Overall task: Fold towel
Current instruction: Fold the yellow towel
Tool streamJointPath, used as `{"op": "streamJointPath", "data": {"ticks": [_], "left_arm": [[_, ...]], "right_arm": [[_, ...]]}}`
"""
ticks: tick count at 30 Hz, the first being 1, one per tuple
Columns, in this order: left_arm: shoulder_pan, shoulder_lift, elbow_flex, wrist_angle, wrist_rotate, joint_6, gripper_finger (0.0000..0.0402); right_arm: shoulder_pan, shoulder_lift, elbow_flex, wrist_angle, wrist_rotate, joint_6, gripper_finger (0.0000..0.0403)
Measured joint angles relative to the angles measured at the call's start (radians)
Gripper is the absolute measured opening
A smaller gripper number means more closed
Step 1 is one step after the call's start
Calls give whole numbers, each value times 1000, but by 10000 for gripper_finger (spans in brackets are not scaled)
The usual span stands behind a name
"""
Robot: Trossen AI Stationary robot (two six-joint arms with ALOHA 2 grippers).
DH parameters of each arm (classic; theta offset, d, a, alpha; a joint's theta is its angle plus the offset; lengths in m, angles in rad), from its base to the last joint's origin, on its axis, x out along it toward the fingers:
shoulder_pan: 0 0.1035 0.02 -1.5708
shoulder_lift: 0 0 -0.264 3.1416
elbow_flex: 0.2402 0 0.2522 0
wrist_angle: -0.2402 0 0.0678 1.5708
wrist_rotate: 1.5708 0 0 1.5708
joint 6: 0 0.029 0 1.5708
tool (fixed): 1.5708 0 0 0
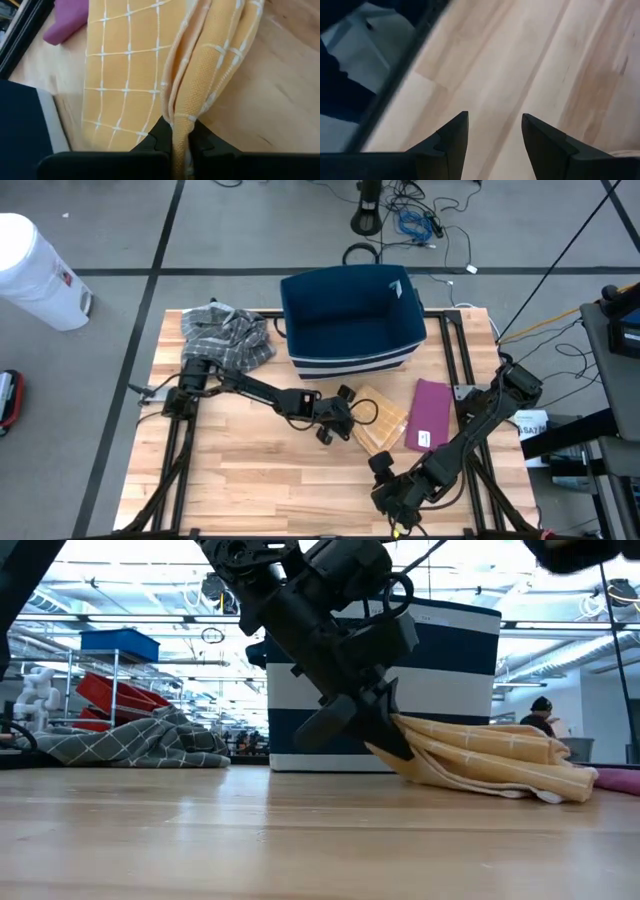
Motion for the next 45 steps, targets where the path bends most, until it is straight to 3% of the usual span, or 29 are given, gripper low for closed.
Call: {"op": "streamJointPath", "data": {"ticks": [8, 14, 24, 32, 37, 45], "left_arm": [[4, -21, -55, 63, 92, -19, 16], [11, -41, -78, 101, 131, -34, 16], [8, -49, -141, 145, 163, -59, 16], [24, -50, -203, 143, 118, -66, 16], [56, -51, -205, 143, 125, -162, 16], [64, -51, -205, 126, 183, -226, 116]], "right_arm": [[-32, -40, -121, 90, -45, -50, 171], [-44, -218, -262, 159, -41, -48, 164], [-50, -538, -618, 105, -18, 263, 128], [-54, -566, -691, 44, 8, 440, 141], [-54, -567, -692, 32, 8, 476, 158], [-54, -567, -692, -23, 10, 528, 212]]}}
